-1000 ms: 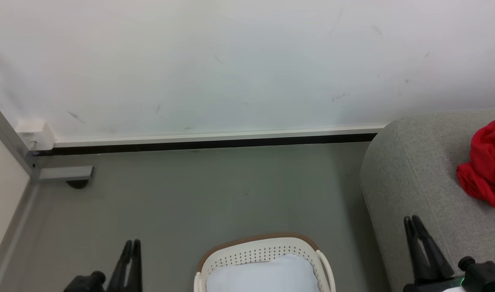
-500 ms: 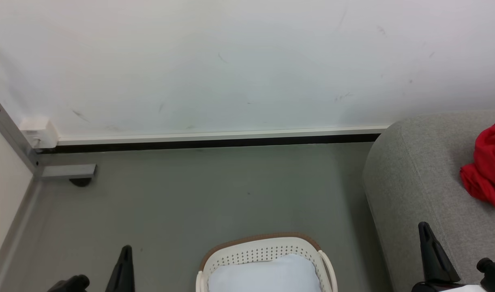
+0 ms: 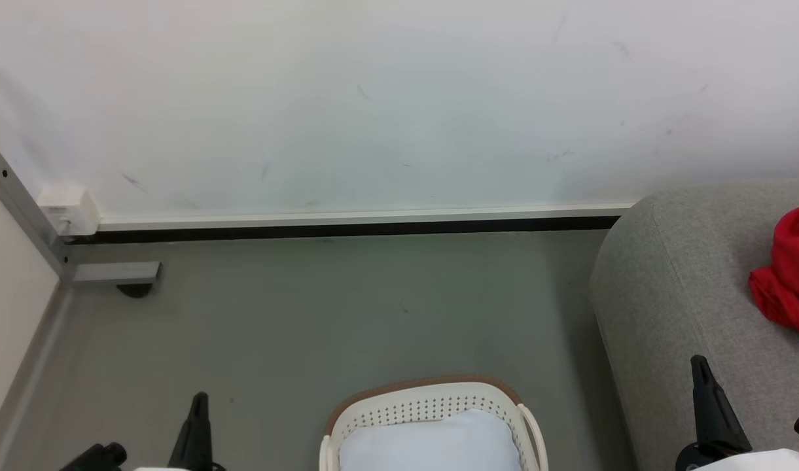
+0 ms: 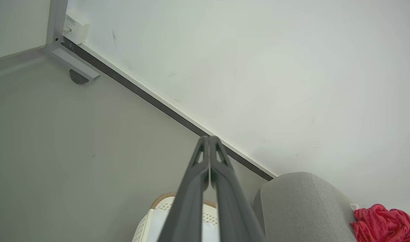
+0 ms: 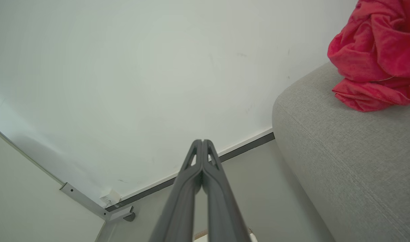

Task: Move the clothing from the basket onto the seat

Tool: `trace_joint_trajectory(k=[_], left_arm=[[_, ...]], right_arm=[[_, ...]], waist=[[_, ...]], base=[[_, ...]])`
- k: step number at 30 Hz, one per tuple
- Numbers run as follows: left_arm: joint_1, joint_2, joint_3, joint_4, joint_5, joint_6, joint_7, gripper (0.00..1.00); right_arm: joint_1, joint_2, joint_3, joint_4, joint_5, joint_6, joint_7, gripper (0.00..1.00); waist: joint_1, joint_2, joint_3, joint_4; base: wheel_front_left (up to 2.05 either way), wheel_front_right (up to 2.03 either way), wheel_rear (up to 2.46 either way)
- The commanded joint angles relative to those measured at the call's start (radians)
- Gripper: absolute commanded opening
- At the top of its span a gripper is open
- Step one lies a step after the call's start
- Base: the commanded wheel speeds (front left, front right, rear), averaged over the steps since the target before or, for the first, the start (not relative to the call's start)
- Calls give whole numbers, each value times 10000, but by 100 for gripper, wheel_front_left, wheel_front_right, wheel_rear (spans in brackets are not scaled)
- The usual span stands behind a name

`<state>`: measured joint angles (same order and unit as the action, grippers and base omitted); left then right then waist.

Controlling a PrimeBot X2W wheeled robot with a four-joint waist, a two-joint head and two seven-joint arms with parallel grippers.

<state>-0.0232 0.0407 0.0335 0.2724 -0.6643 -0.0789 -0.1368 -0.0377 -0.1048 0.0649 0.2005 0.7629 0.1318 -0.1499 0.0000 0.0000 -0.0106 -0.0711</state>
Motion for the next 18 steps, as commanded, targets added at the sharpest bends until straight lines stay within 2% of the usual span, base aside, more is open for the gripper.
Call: trace_joint_trajectory(k=[1, 18], left_arm=[[-281, 61, 96, -178, -500, -52, 108, 0], [-436, 78, 265, -210, -2618, -169, 680, 0]], right_arm=[[-262, -39, -100, -68, 425, -5, 85, 0], [-382, 47, -437, 41, 2385, -7, 631, 0]], waist=[[0, 0, 3, 13], [0, 0, 25, 131]], base=[[0, 0, 0], [0, 0, 0]])
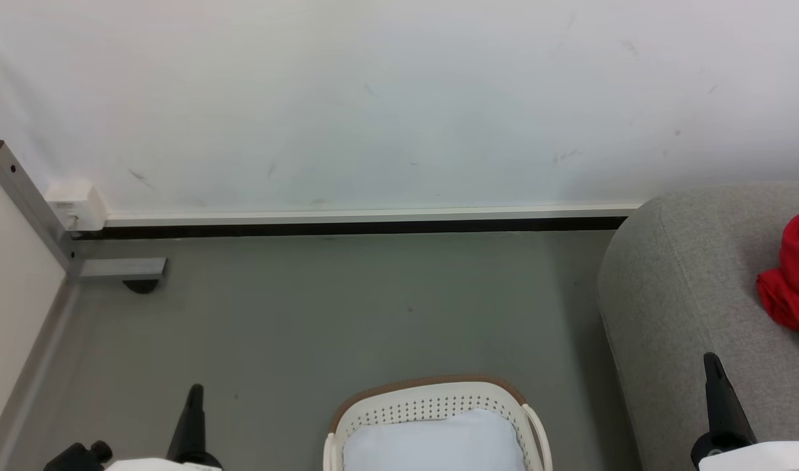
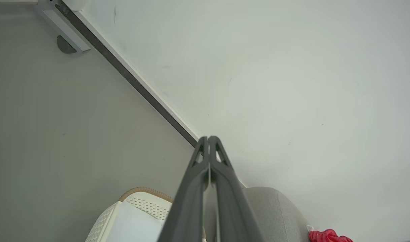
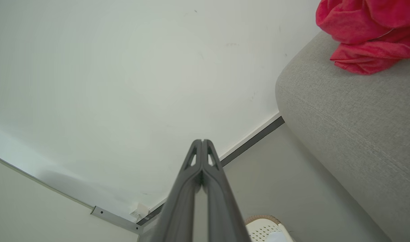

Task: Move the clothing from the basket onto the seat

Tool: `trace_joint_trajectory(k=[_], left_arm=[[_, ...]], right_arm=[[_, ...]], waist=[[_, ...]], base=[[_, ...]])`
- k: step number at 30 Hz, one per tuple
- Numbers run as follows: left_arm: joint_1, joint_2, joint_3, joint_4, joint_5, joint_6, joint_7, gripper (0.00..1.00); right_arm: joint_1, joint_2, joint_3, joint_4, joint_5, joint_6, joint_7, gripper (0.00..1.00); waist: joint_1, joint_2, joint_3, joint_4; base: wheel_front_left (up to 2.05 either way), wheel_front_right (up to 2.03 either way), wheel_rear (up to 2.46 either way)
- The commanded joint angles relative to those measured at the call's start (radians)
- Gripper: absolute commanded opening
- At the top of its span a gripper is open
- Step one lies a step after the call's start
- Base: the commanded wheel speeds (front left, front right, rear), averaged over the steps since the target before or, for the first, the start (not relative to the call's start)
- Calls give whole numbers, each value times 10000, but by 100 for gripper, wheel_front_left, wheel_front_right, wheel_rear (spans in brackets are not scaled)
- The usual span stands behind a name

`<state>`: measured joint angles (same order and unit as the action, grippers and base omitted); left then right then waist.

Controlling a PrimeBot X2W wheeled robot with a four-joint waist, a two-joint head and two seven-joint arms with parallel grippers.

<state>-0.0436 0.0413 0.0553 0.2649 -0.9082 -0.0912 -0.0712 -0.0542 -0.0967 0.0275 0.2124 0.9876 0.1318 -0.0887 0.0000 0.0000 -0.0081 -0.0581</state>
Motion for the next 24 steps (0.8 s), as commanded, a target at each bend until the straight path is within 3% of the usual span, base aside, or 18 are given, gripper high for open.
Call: trace_joint_trajectory(k=[1, 24], left_arm=[[-242, 74, 57, -137, -308, -51, 52, 0], [-426, 94, 261, -164, -2807, -187, 725, 0]], right_arm=[[-217, -28, -83, -71, 245, -8, 57, 0], [-374, 106, -517, 66, 2529, -11, 723, 0]], waist=[[0, 0, 1, 7], [0, 0, 34, 175]], base=[[0, 0, 0], [0, 0, 0]])
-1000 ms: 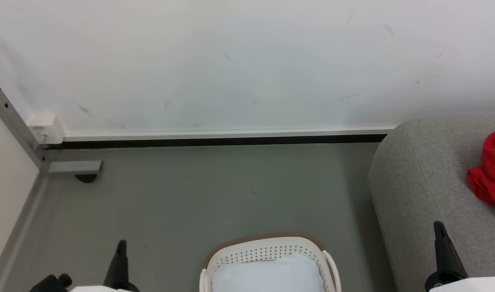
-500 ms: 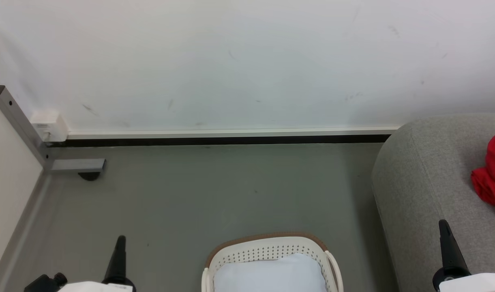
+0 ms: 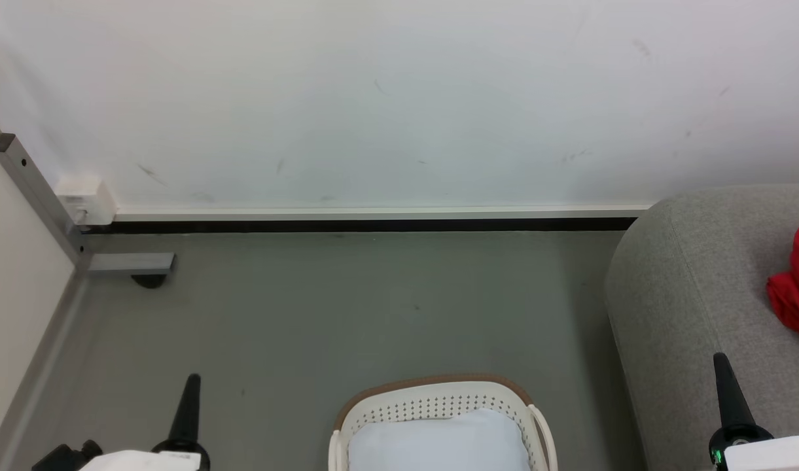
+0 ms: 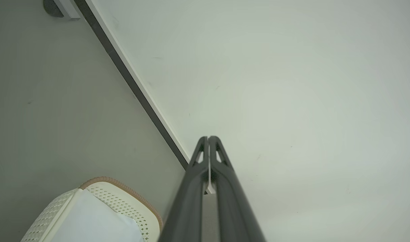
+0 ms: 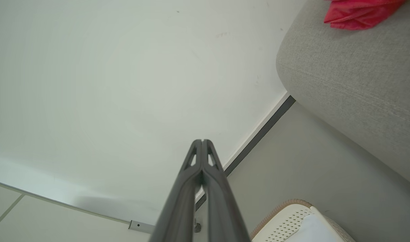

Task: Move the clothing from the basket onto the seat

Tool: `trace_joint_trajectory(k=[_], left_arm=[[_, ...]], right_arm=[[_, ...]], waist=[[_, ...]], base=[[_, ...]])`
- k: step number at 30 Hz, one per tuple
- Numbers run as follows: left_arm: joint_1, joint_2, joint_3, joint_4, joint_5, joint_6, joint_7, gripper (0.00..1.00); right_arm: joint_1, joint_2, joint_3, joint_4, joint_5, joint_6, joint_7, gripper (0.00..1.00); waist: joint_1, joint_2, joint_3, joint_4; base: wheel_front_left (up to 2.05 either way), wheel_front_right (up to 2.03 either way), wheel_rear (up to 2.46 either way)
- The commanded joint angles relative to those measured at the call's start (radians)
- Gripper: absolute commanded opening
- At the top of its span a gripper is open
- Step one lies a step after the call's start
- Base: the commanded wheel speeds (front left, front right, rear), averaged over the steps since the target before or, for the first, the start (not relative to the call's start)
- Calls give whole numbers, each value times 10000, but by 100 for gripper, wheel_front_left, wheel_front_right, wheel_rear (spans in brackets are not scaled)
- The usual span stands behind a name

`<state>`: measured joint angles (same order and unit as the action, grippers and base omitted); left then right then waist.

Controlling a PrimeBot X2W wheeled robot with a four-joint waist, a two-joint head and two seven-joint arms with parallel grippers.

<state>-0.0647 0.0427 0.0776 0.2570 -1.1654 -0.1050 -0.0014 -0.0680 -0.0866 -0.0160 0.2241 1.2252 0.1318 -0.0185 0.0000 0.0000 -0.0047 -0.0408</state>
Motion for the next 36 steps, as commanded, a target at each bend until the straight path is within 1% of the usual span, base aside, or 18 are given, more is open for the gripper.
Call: trace_joint_trajectory(k=[1, 22, 36], left_arm=[[-222, 81, 46, -88, -334, -57, 55, 0], [-336, 97, 206, -109, -2188, -160, 559, 0], [-399, 105, 295, -122, -3240, -206, 844, 0]], right_arm=[[-234, 8, -98, -46, 238, -12, 58, 0], [-341, 102, -436, 74, 1938, -15, 573, 0], [-361, 172, -635, 137, 2860, -17, 882, 0]], waist=[[0, 0, 2, 10], [0, 0, 31, 163], [0, 0, 51, 265]], base=[[0, 0, 0], [0, 0, 0], [0, 0, 0]])
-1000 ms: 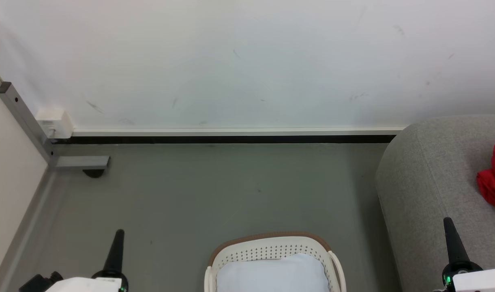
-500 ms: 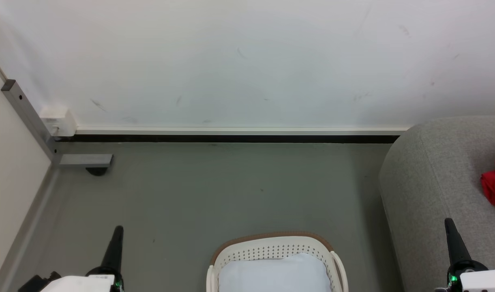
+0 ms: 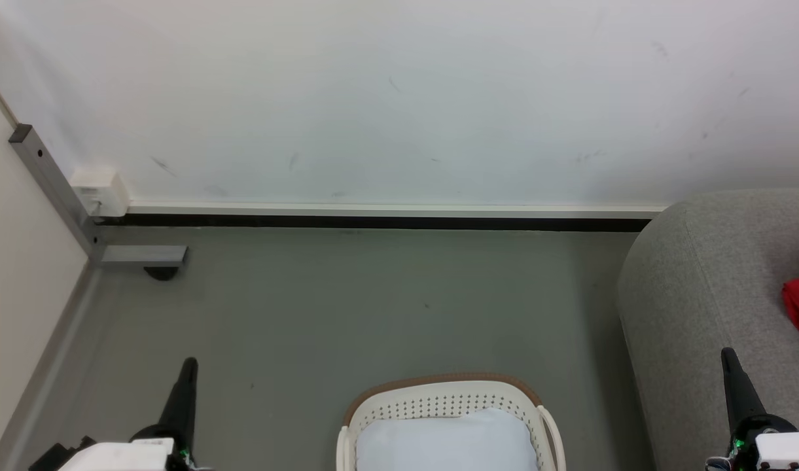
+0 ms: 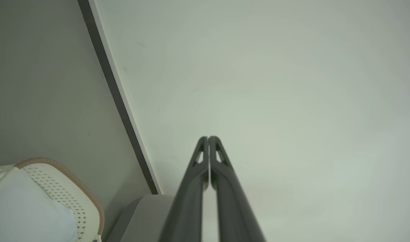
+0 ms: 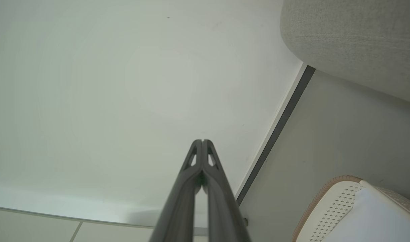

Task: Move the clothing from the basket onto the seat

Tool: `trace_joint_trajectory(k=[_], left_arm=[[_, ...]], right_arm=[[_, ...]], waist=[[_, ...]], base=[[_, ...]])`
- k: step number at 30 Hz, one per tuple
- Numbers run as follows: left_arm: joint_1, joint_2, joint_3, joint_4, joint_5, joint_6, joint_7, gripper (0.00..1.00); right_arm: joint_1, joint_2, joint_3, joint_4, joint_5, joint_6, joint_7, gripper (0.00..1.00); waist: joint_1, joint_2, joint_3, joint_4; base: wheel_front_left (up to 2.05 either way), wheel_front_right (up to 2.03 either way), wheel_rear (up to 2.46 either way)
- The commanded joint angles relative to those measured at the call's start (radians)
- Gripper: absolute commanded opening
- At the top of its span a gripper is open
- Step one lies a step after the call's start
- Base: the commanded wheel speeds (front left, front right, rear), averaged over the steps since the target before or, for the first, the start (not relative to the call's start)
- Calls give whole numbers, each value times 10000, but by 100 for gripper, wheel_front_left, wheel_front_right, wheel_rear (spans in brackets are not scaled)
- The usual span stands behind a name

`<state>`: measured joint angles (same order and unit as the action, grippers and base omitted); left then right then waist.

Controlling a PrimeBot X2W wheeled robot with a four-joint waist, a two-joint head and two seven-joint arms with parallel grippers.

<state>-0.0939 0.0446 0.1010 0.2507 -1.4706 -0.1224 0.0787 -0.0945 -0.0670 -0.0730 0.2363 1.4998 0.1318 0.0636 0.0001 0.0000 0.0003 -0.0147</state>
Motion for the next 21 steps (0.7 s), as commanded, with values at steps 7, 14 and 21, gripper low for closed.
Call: trace_joint_trajectory(k=[7, 14, 21], left_arm=[[-143, 88, 96, -65, -667, -72, 182, 0], [-177, 92, 133, -70, -1130, -109, 304, 0], [-198, 90, 154, -68, -1480, -108, 397, 0]], right_arm=[[-120, 14, -165, 44, 577, -19, 195, 0], [-152, 49, -243, 70, 1017, -20, 340, 0], [-179, 76, -307, 92, 1251, -21, 423, 0]], waist=[[-1, 0, 11, 56], [-1, 0, 20, 107], [-1, 0, 28, 147]], base=[[0, 0, 0], [0, 0, 0], [0, 0, 0]])
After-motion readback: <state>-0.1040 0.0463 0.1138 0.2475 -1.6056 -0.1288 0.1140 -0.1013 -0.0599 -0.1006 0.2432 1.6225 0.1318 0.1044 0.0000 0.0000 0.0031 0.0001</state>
